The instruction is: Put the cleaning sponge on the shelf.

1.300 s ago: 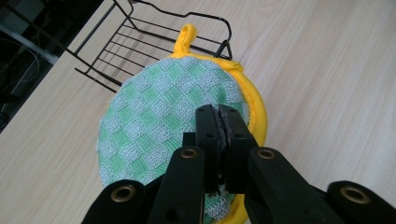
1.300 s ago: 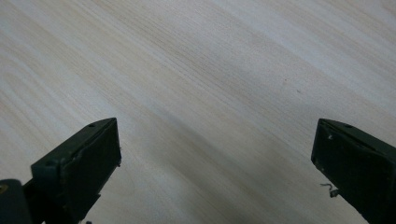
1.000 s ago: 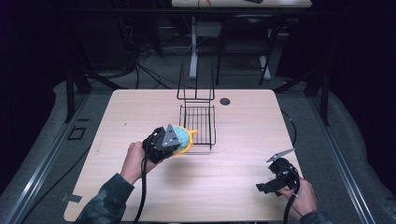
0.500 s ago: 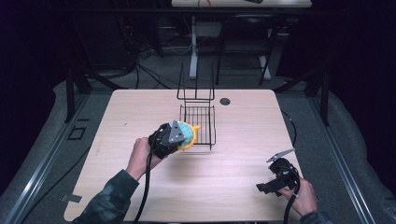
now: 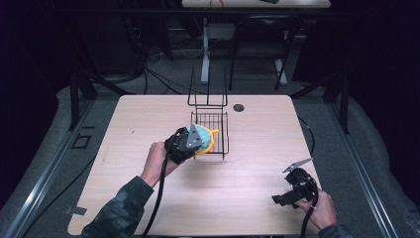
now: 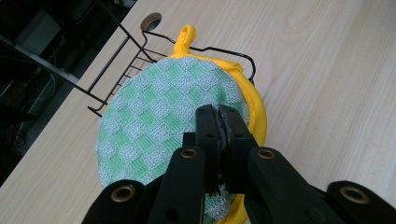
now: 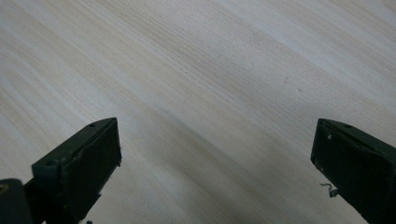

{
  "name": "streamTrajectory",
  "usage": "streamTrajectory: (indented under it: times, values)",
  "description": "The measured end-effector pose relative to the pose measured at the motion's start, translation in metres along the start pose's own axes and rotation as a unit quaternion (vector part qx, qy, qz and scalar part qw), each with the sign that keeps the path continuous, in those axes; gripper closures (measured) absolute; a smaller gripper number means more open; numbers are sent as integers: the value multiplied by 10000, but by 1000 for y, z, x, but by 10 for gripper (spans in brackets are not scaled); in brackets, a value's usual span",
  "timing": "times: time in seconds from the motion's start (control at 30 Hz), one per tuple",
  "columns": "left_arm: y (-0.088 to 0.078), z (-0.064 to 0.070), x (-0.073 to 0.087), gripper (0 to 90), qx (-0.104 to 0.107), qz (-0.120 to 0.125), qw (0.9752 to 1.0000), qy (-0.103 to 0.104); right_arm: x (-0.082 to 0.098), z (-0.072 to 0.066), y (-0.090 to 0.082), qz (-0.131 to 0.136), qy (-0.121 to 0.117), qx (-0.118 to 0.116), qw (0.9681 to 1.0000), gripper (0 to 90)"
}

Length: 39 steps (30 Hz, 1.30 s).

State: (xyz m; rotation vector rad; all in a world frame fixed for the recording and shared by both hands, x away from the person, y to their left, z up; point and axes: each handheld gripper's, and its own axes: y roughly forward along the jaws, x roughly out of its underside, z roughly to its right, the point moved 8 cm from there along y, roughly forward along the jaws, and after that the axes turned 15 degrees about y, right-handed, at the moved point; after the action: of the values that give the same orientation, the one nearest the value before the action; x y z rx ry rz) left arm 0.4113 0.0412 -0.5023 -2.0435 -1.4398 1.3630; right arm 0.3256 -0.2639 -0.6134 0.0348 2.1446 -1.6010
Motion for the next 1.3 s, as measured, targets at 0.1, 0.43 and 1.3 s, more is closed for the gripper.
streamTrajectory:
  times: [0.1,0.43,1.3]
  values:
    - [5,-2,0,877,-61,5,10000,14,0,0,0,-4,-1,0,10000,11]
    - [21,-6,0,878,-124,5,9999,-29,1,-1,0,-41,-49,-37,10000,11]
    - [69,-8,-9,878,-66,106,9999,-78,0,-4,1,-31,-57,-68,10000,12]
